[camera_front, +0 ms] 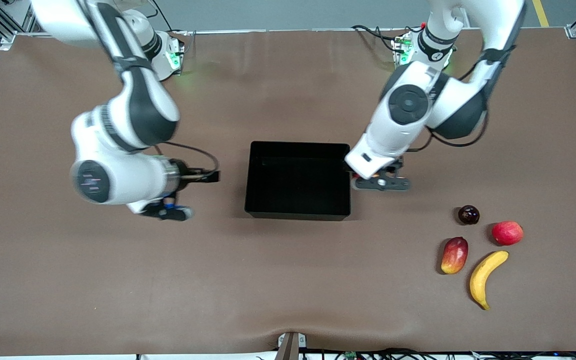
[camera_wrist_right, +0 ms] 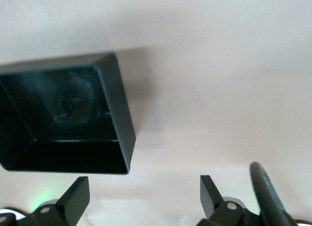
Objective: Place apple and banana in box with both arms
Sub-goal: 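Carry the apple over the box with the left gripper while the right gripper withdraws, then lower the apple into the box and open the left gripper, then move the left gripper back to the yellow banana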
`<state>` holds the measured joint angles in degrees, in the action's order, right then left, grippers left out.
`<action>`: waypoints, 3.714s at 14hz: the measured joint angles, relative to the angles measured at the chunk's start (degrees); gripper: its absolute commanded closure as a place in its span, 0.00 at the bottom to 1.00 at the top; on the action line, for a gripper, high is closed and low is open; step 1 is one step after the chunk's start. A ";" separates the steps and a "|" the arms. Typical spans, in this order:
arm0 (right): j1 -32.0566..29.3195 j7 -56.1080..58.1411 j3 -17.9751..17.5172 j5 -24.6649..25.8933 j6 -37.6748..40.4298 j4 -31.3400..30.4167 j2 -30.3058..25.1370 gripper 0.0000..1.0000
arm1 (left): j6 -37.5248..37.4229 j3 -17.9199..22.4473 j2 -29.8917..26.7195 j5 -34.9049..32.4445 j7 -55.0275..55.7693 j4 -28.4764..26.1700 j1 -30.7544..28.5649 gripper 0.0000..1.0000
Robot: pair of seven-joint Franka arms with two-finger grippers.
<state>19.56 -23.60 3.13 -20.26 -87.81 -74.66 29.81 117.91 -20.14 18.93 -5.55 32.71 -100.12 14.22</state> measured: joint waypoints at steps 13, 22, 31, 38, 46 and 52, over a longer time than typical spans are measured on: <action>-20.48 17.88 0.30 7.81 3.39 6.02 -6.55 0.00 | 5.61 0.30 12.02 -0.10 7.89 -0.07 8.12 1.00; -19.62 24.53 -0.60 20.29 0.63 -8.02 -21.79 0.00 | 13.75 0.31 17.73 -0.10 9.63 -0.05 9.45 1.00; -19.89 26.63 -0.47 20.29 -1.72 -9.58 -26.48 0.00 | 13.82 0.34 17.75 -0.10 10.70 0.73 9.85 0.00; -21.88 26.62 -0.26 18.61 1.24 -9.17 -26.68 0.00 | 2.53 1.10 9.83 -1.57 10.68 8.89 6.88 0.00; -22.25 26.63 -0.56 18.41 1.26 -9.03 -26.72 0.00 | 0.06 1.82 8.21 -6.86 -12.03 10.05 -11.70 0.00; -22.25 26.61 -0.61 18.41 3.20 -8.97 -26.91 0.00 | 3.11 1.85 11.19 -12.88 -28.56 10.00 -21.34 0.00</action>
<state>-2.69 3.01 2.53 -1.84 -84.61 -83.63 2.90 121.02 -18.29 30.12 -18.43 4.15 -90.12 -7.12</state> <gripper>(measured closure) 0.000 0.000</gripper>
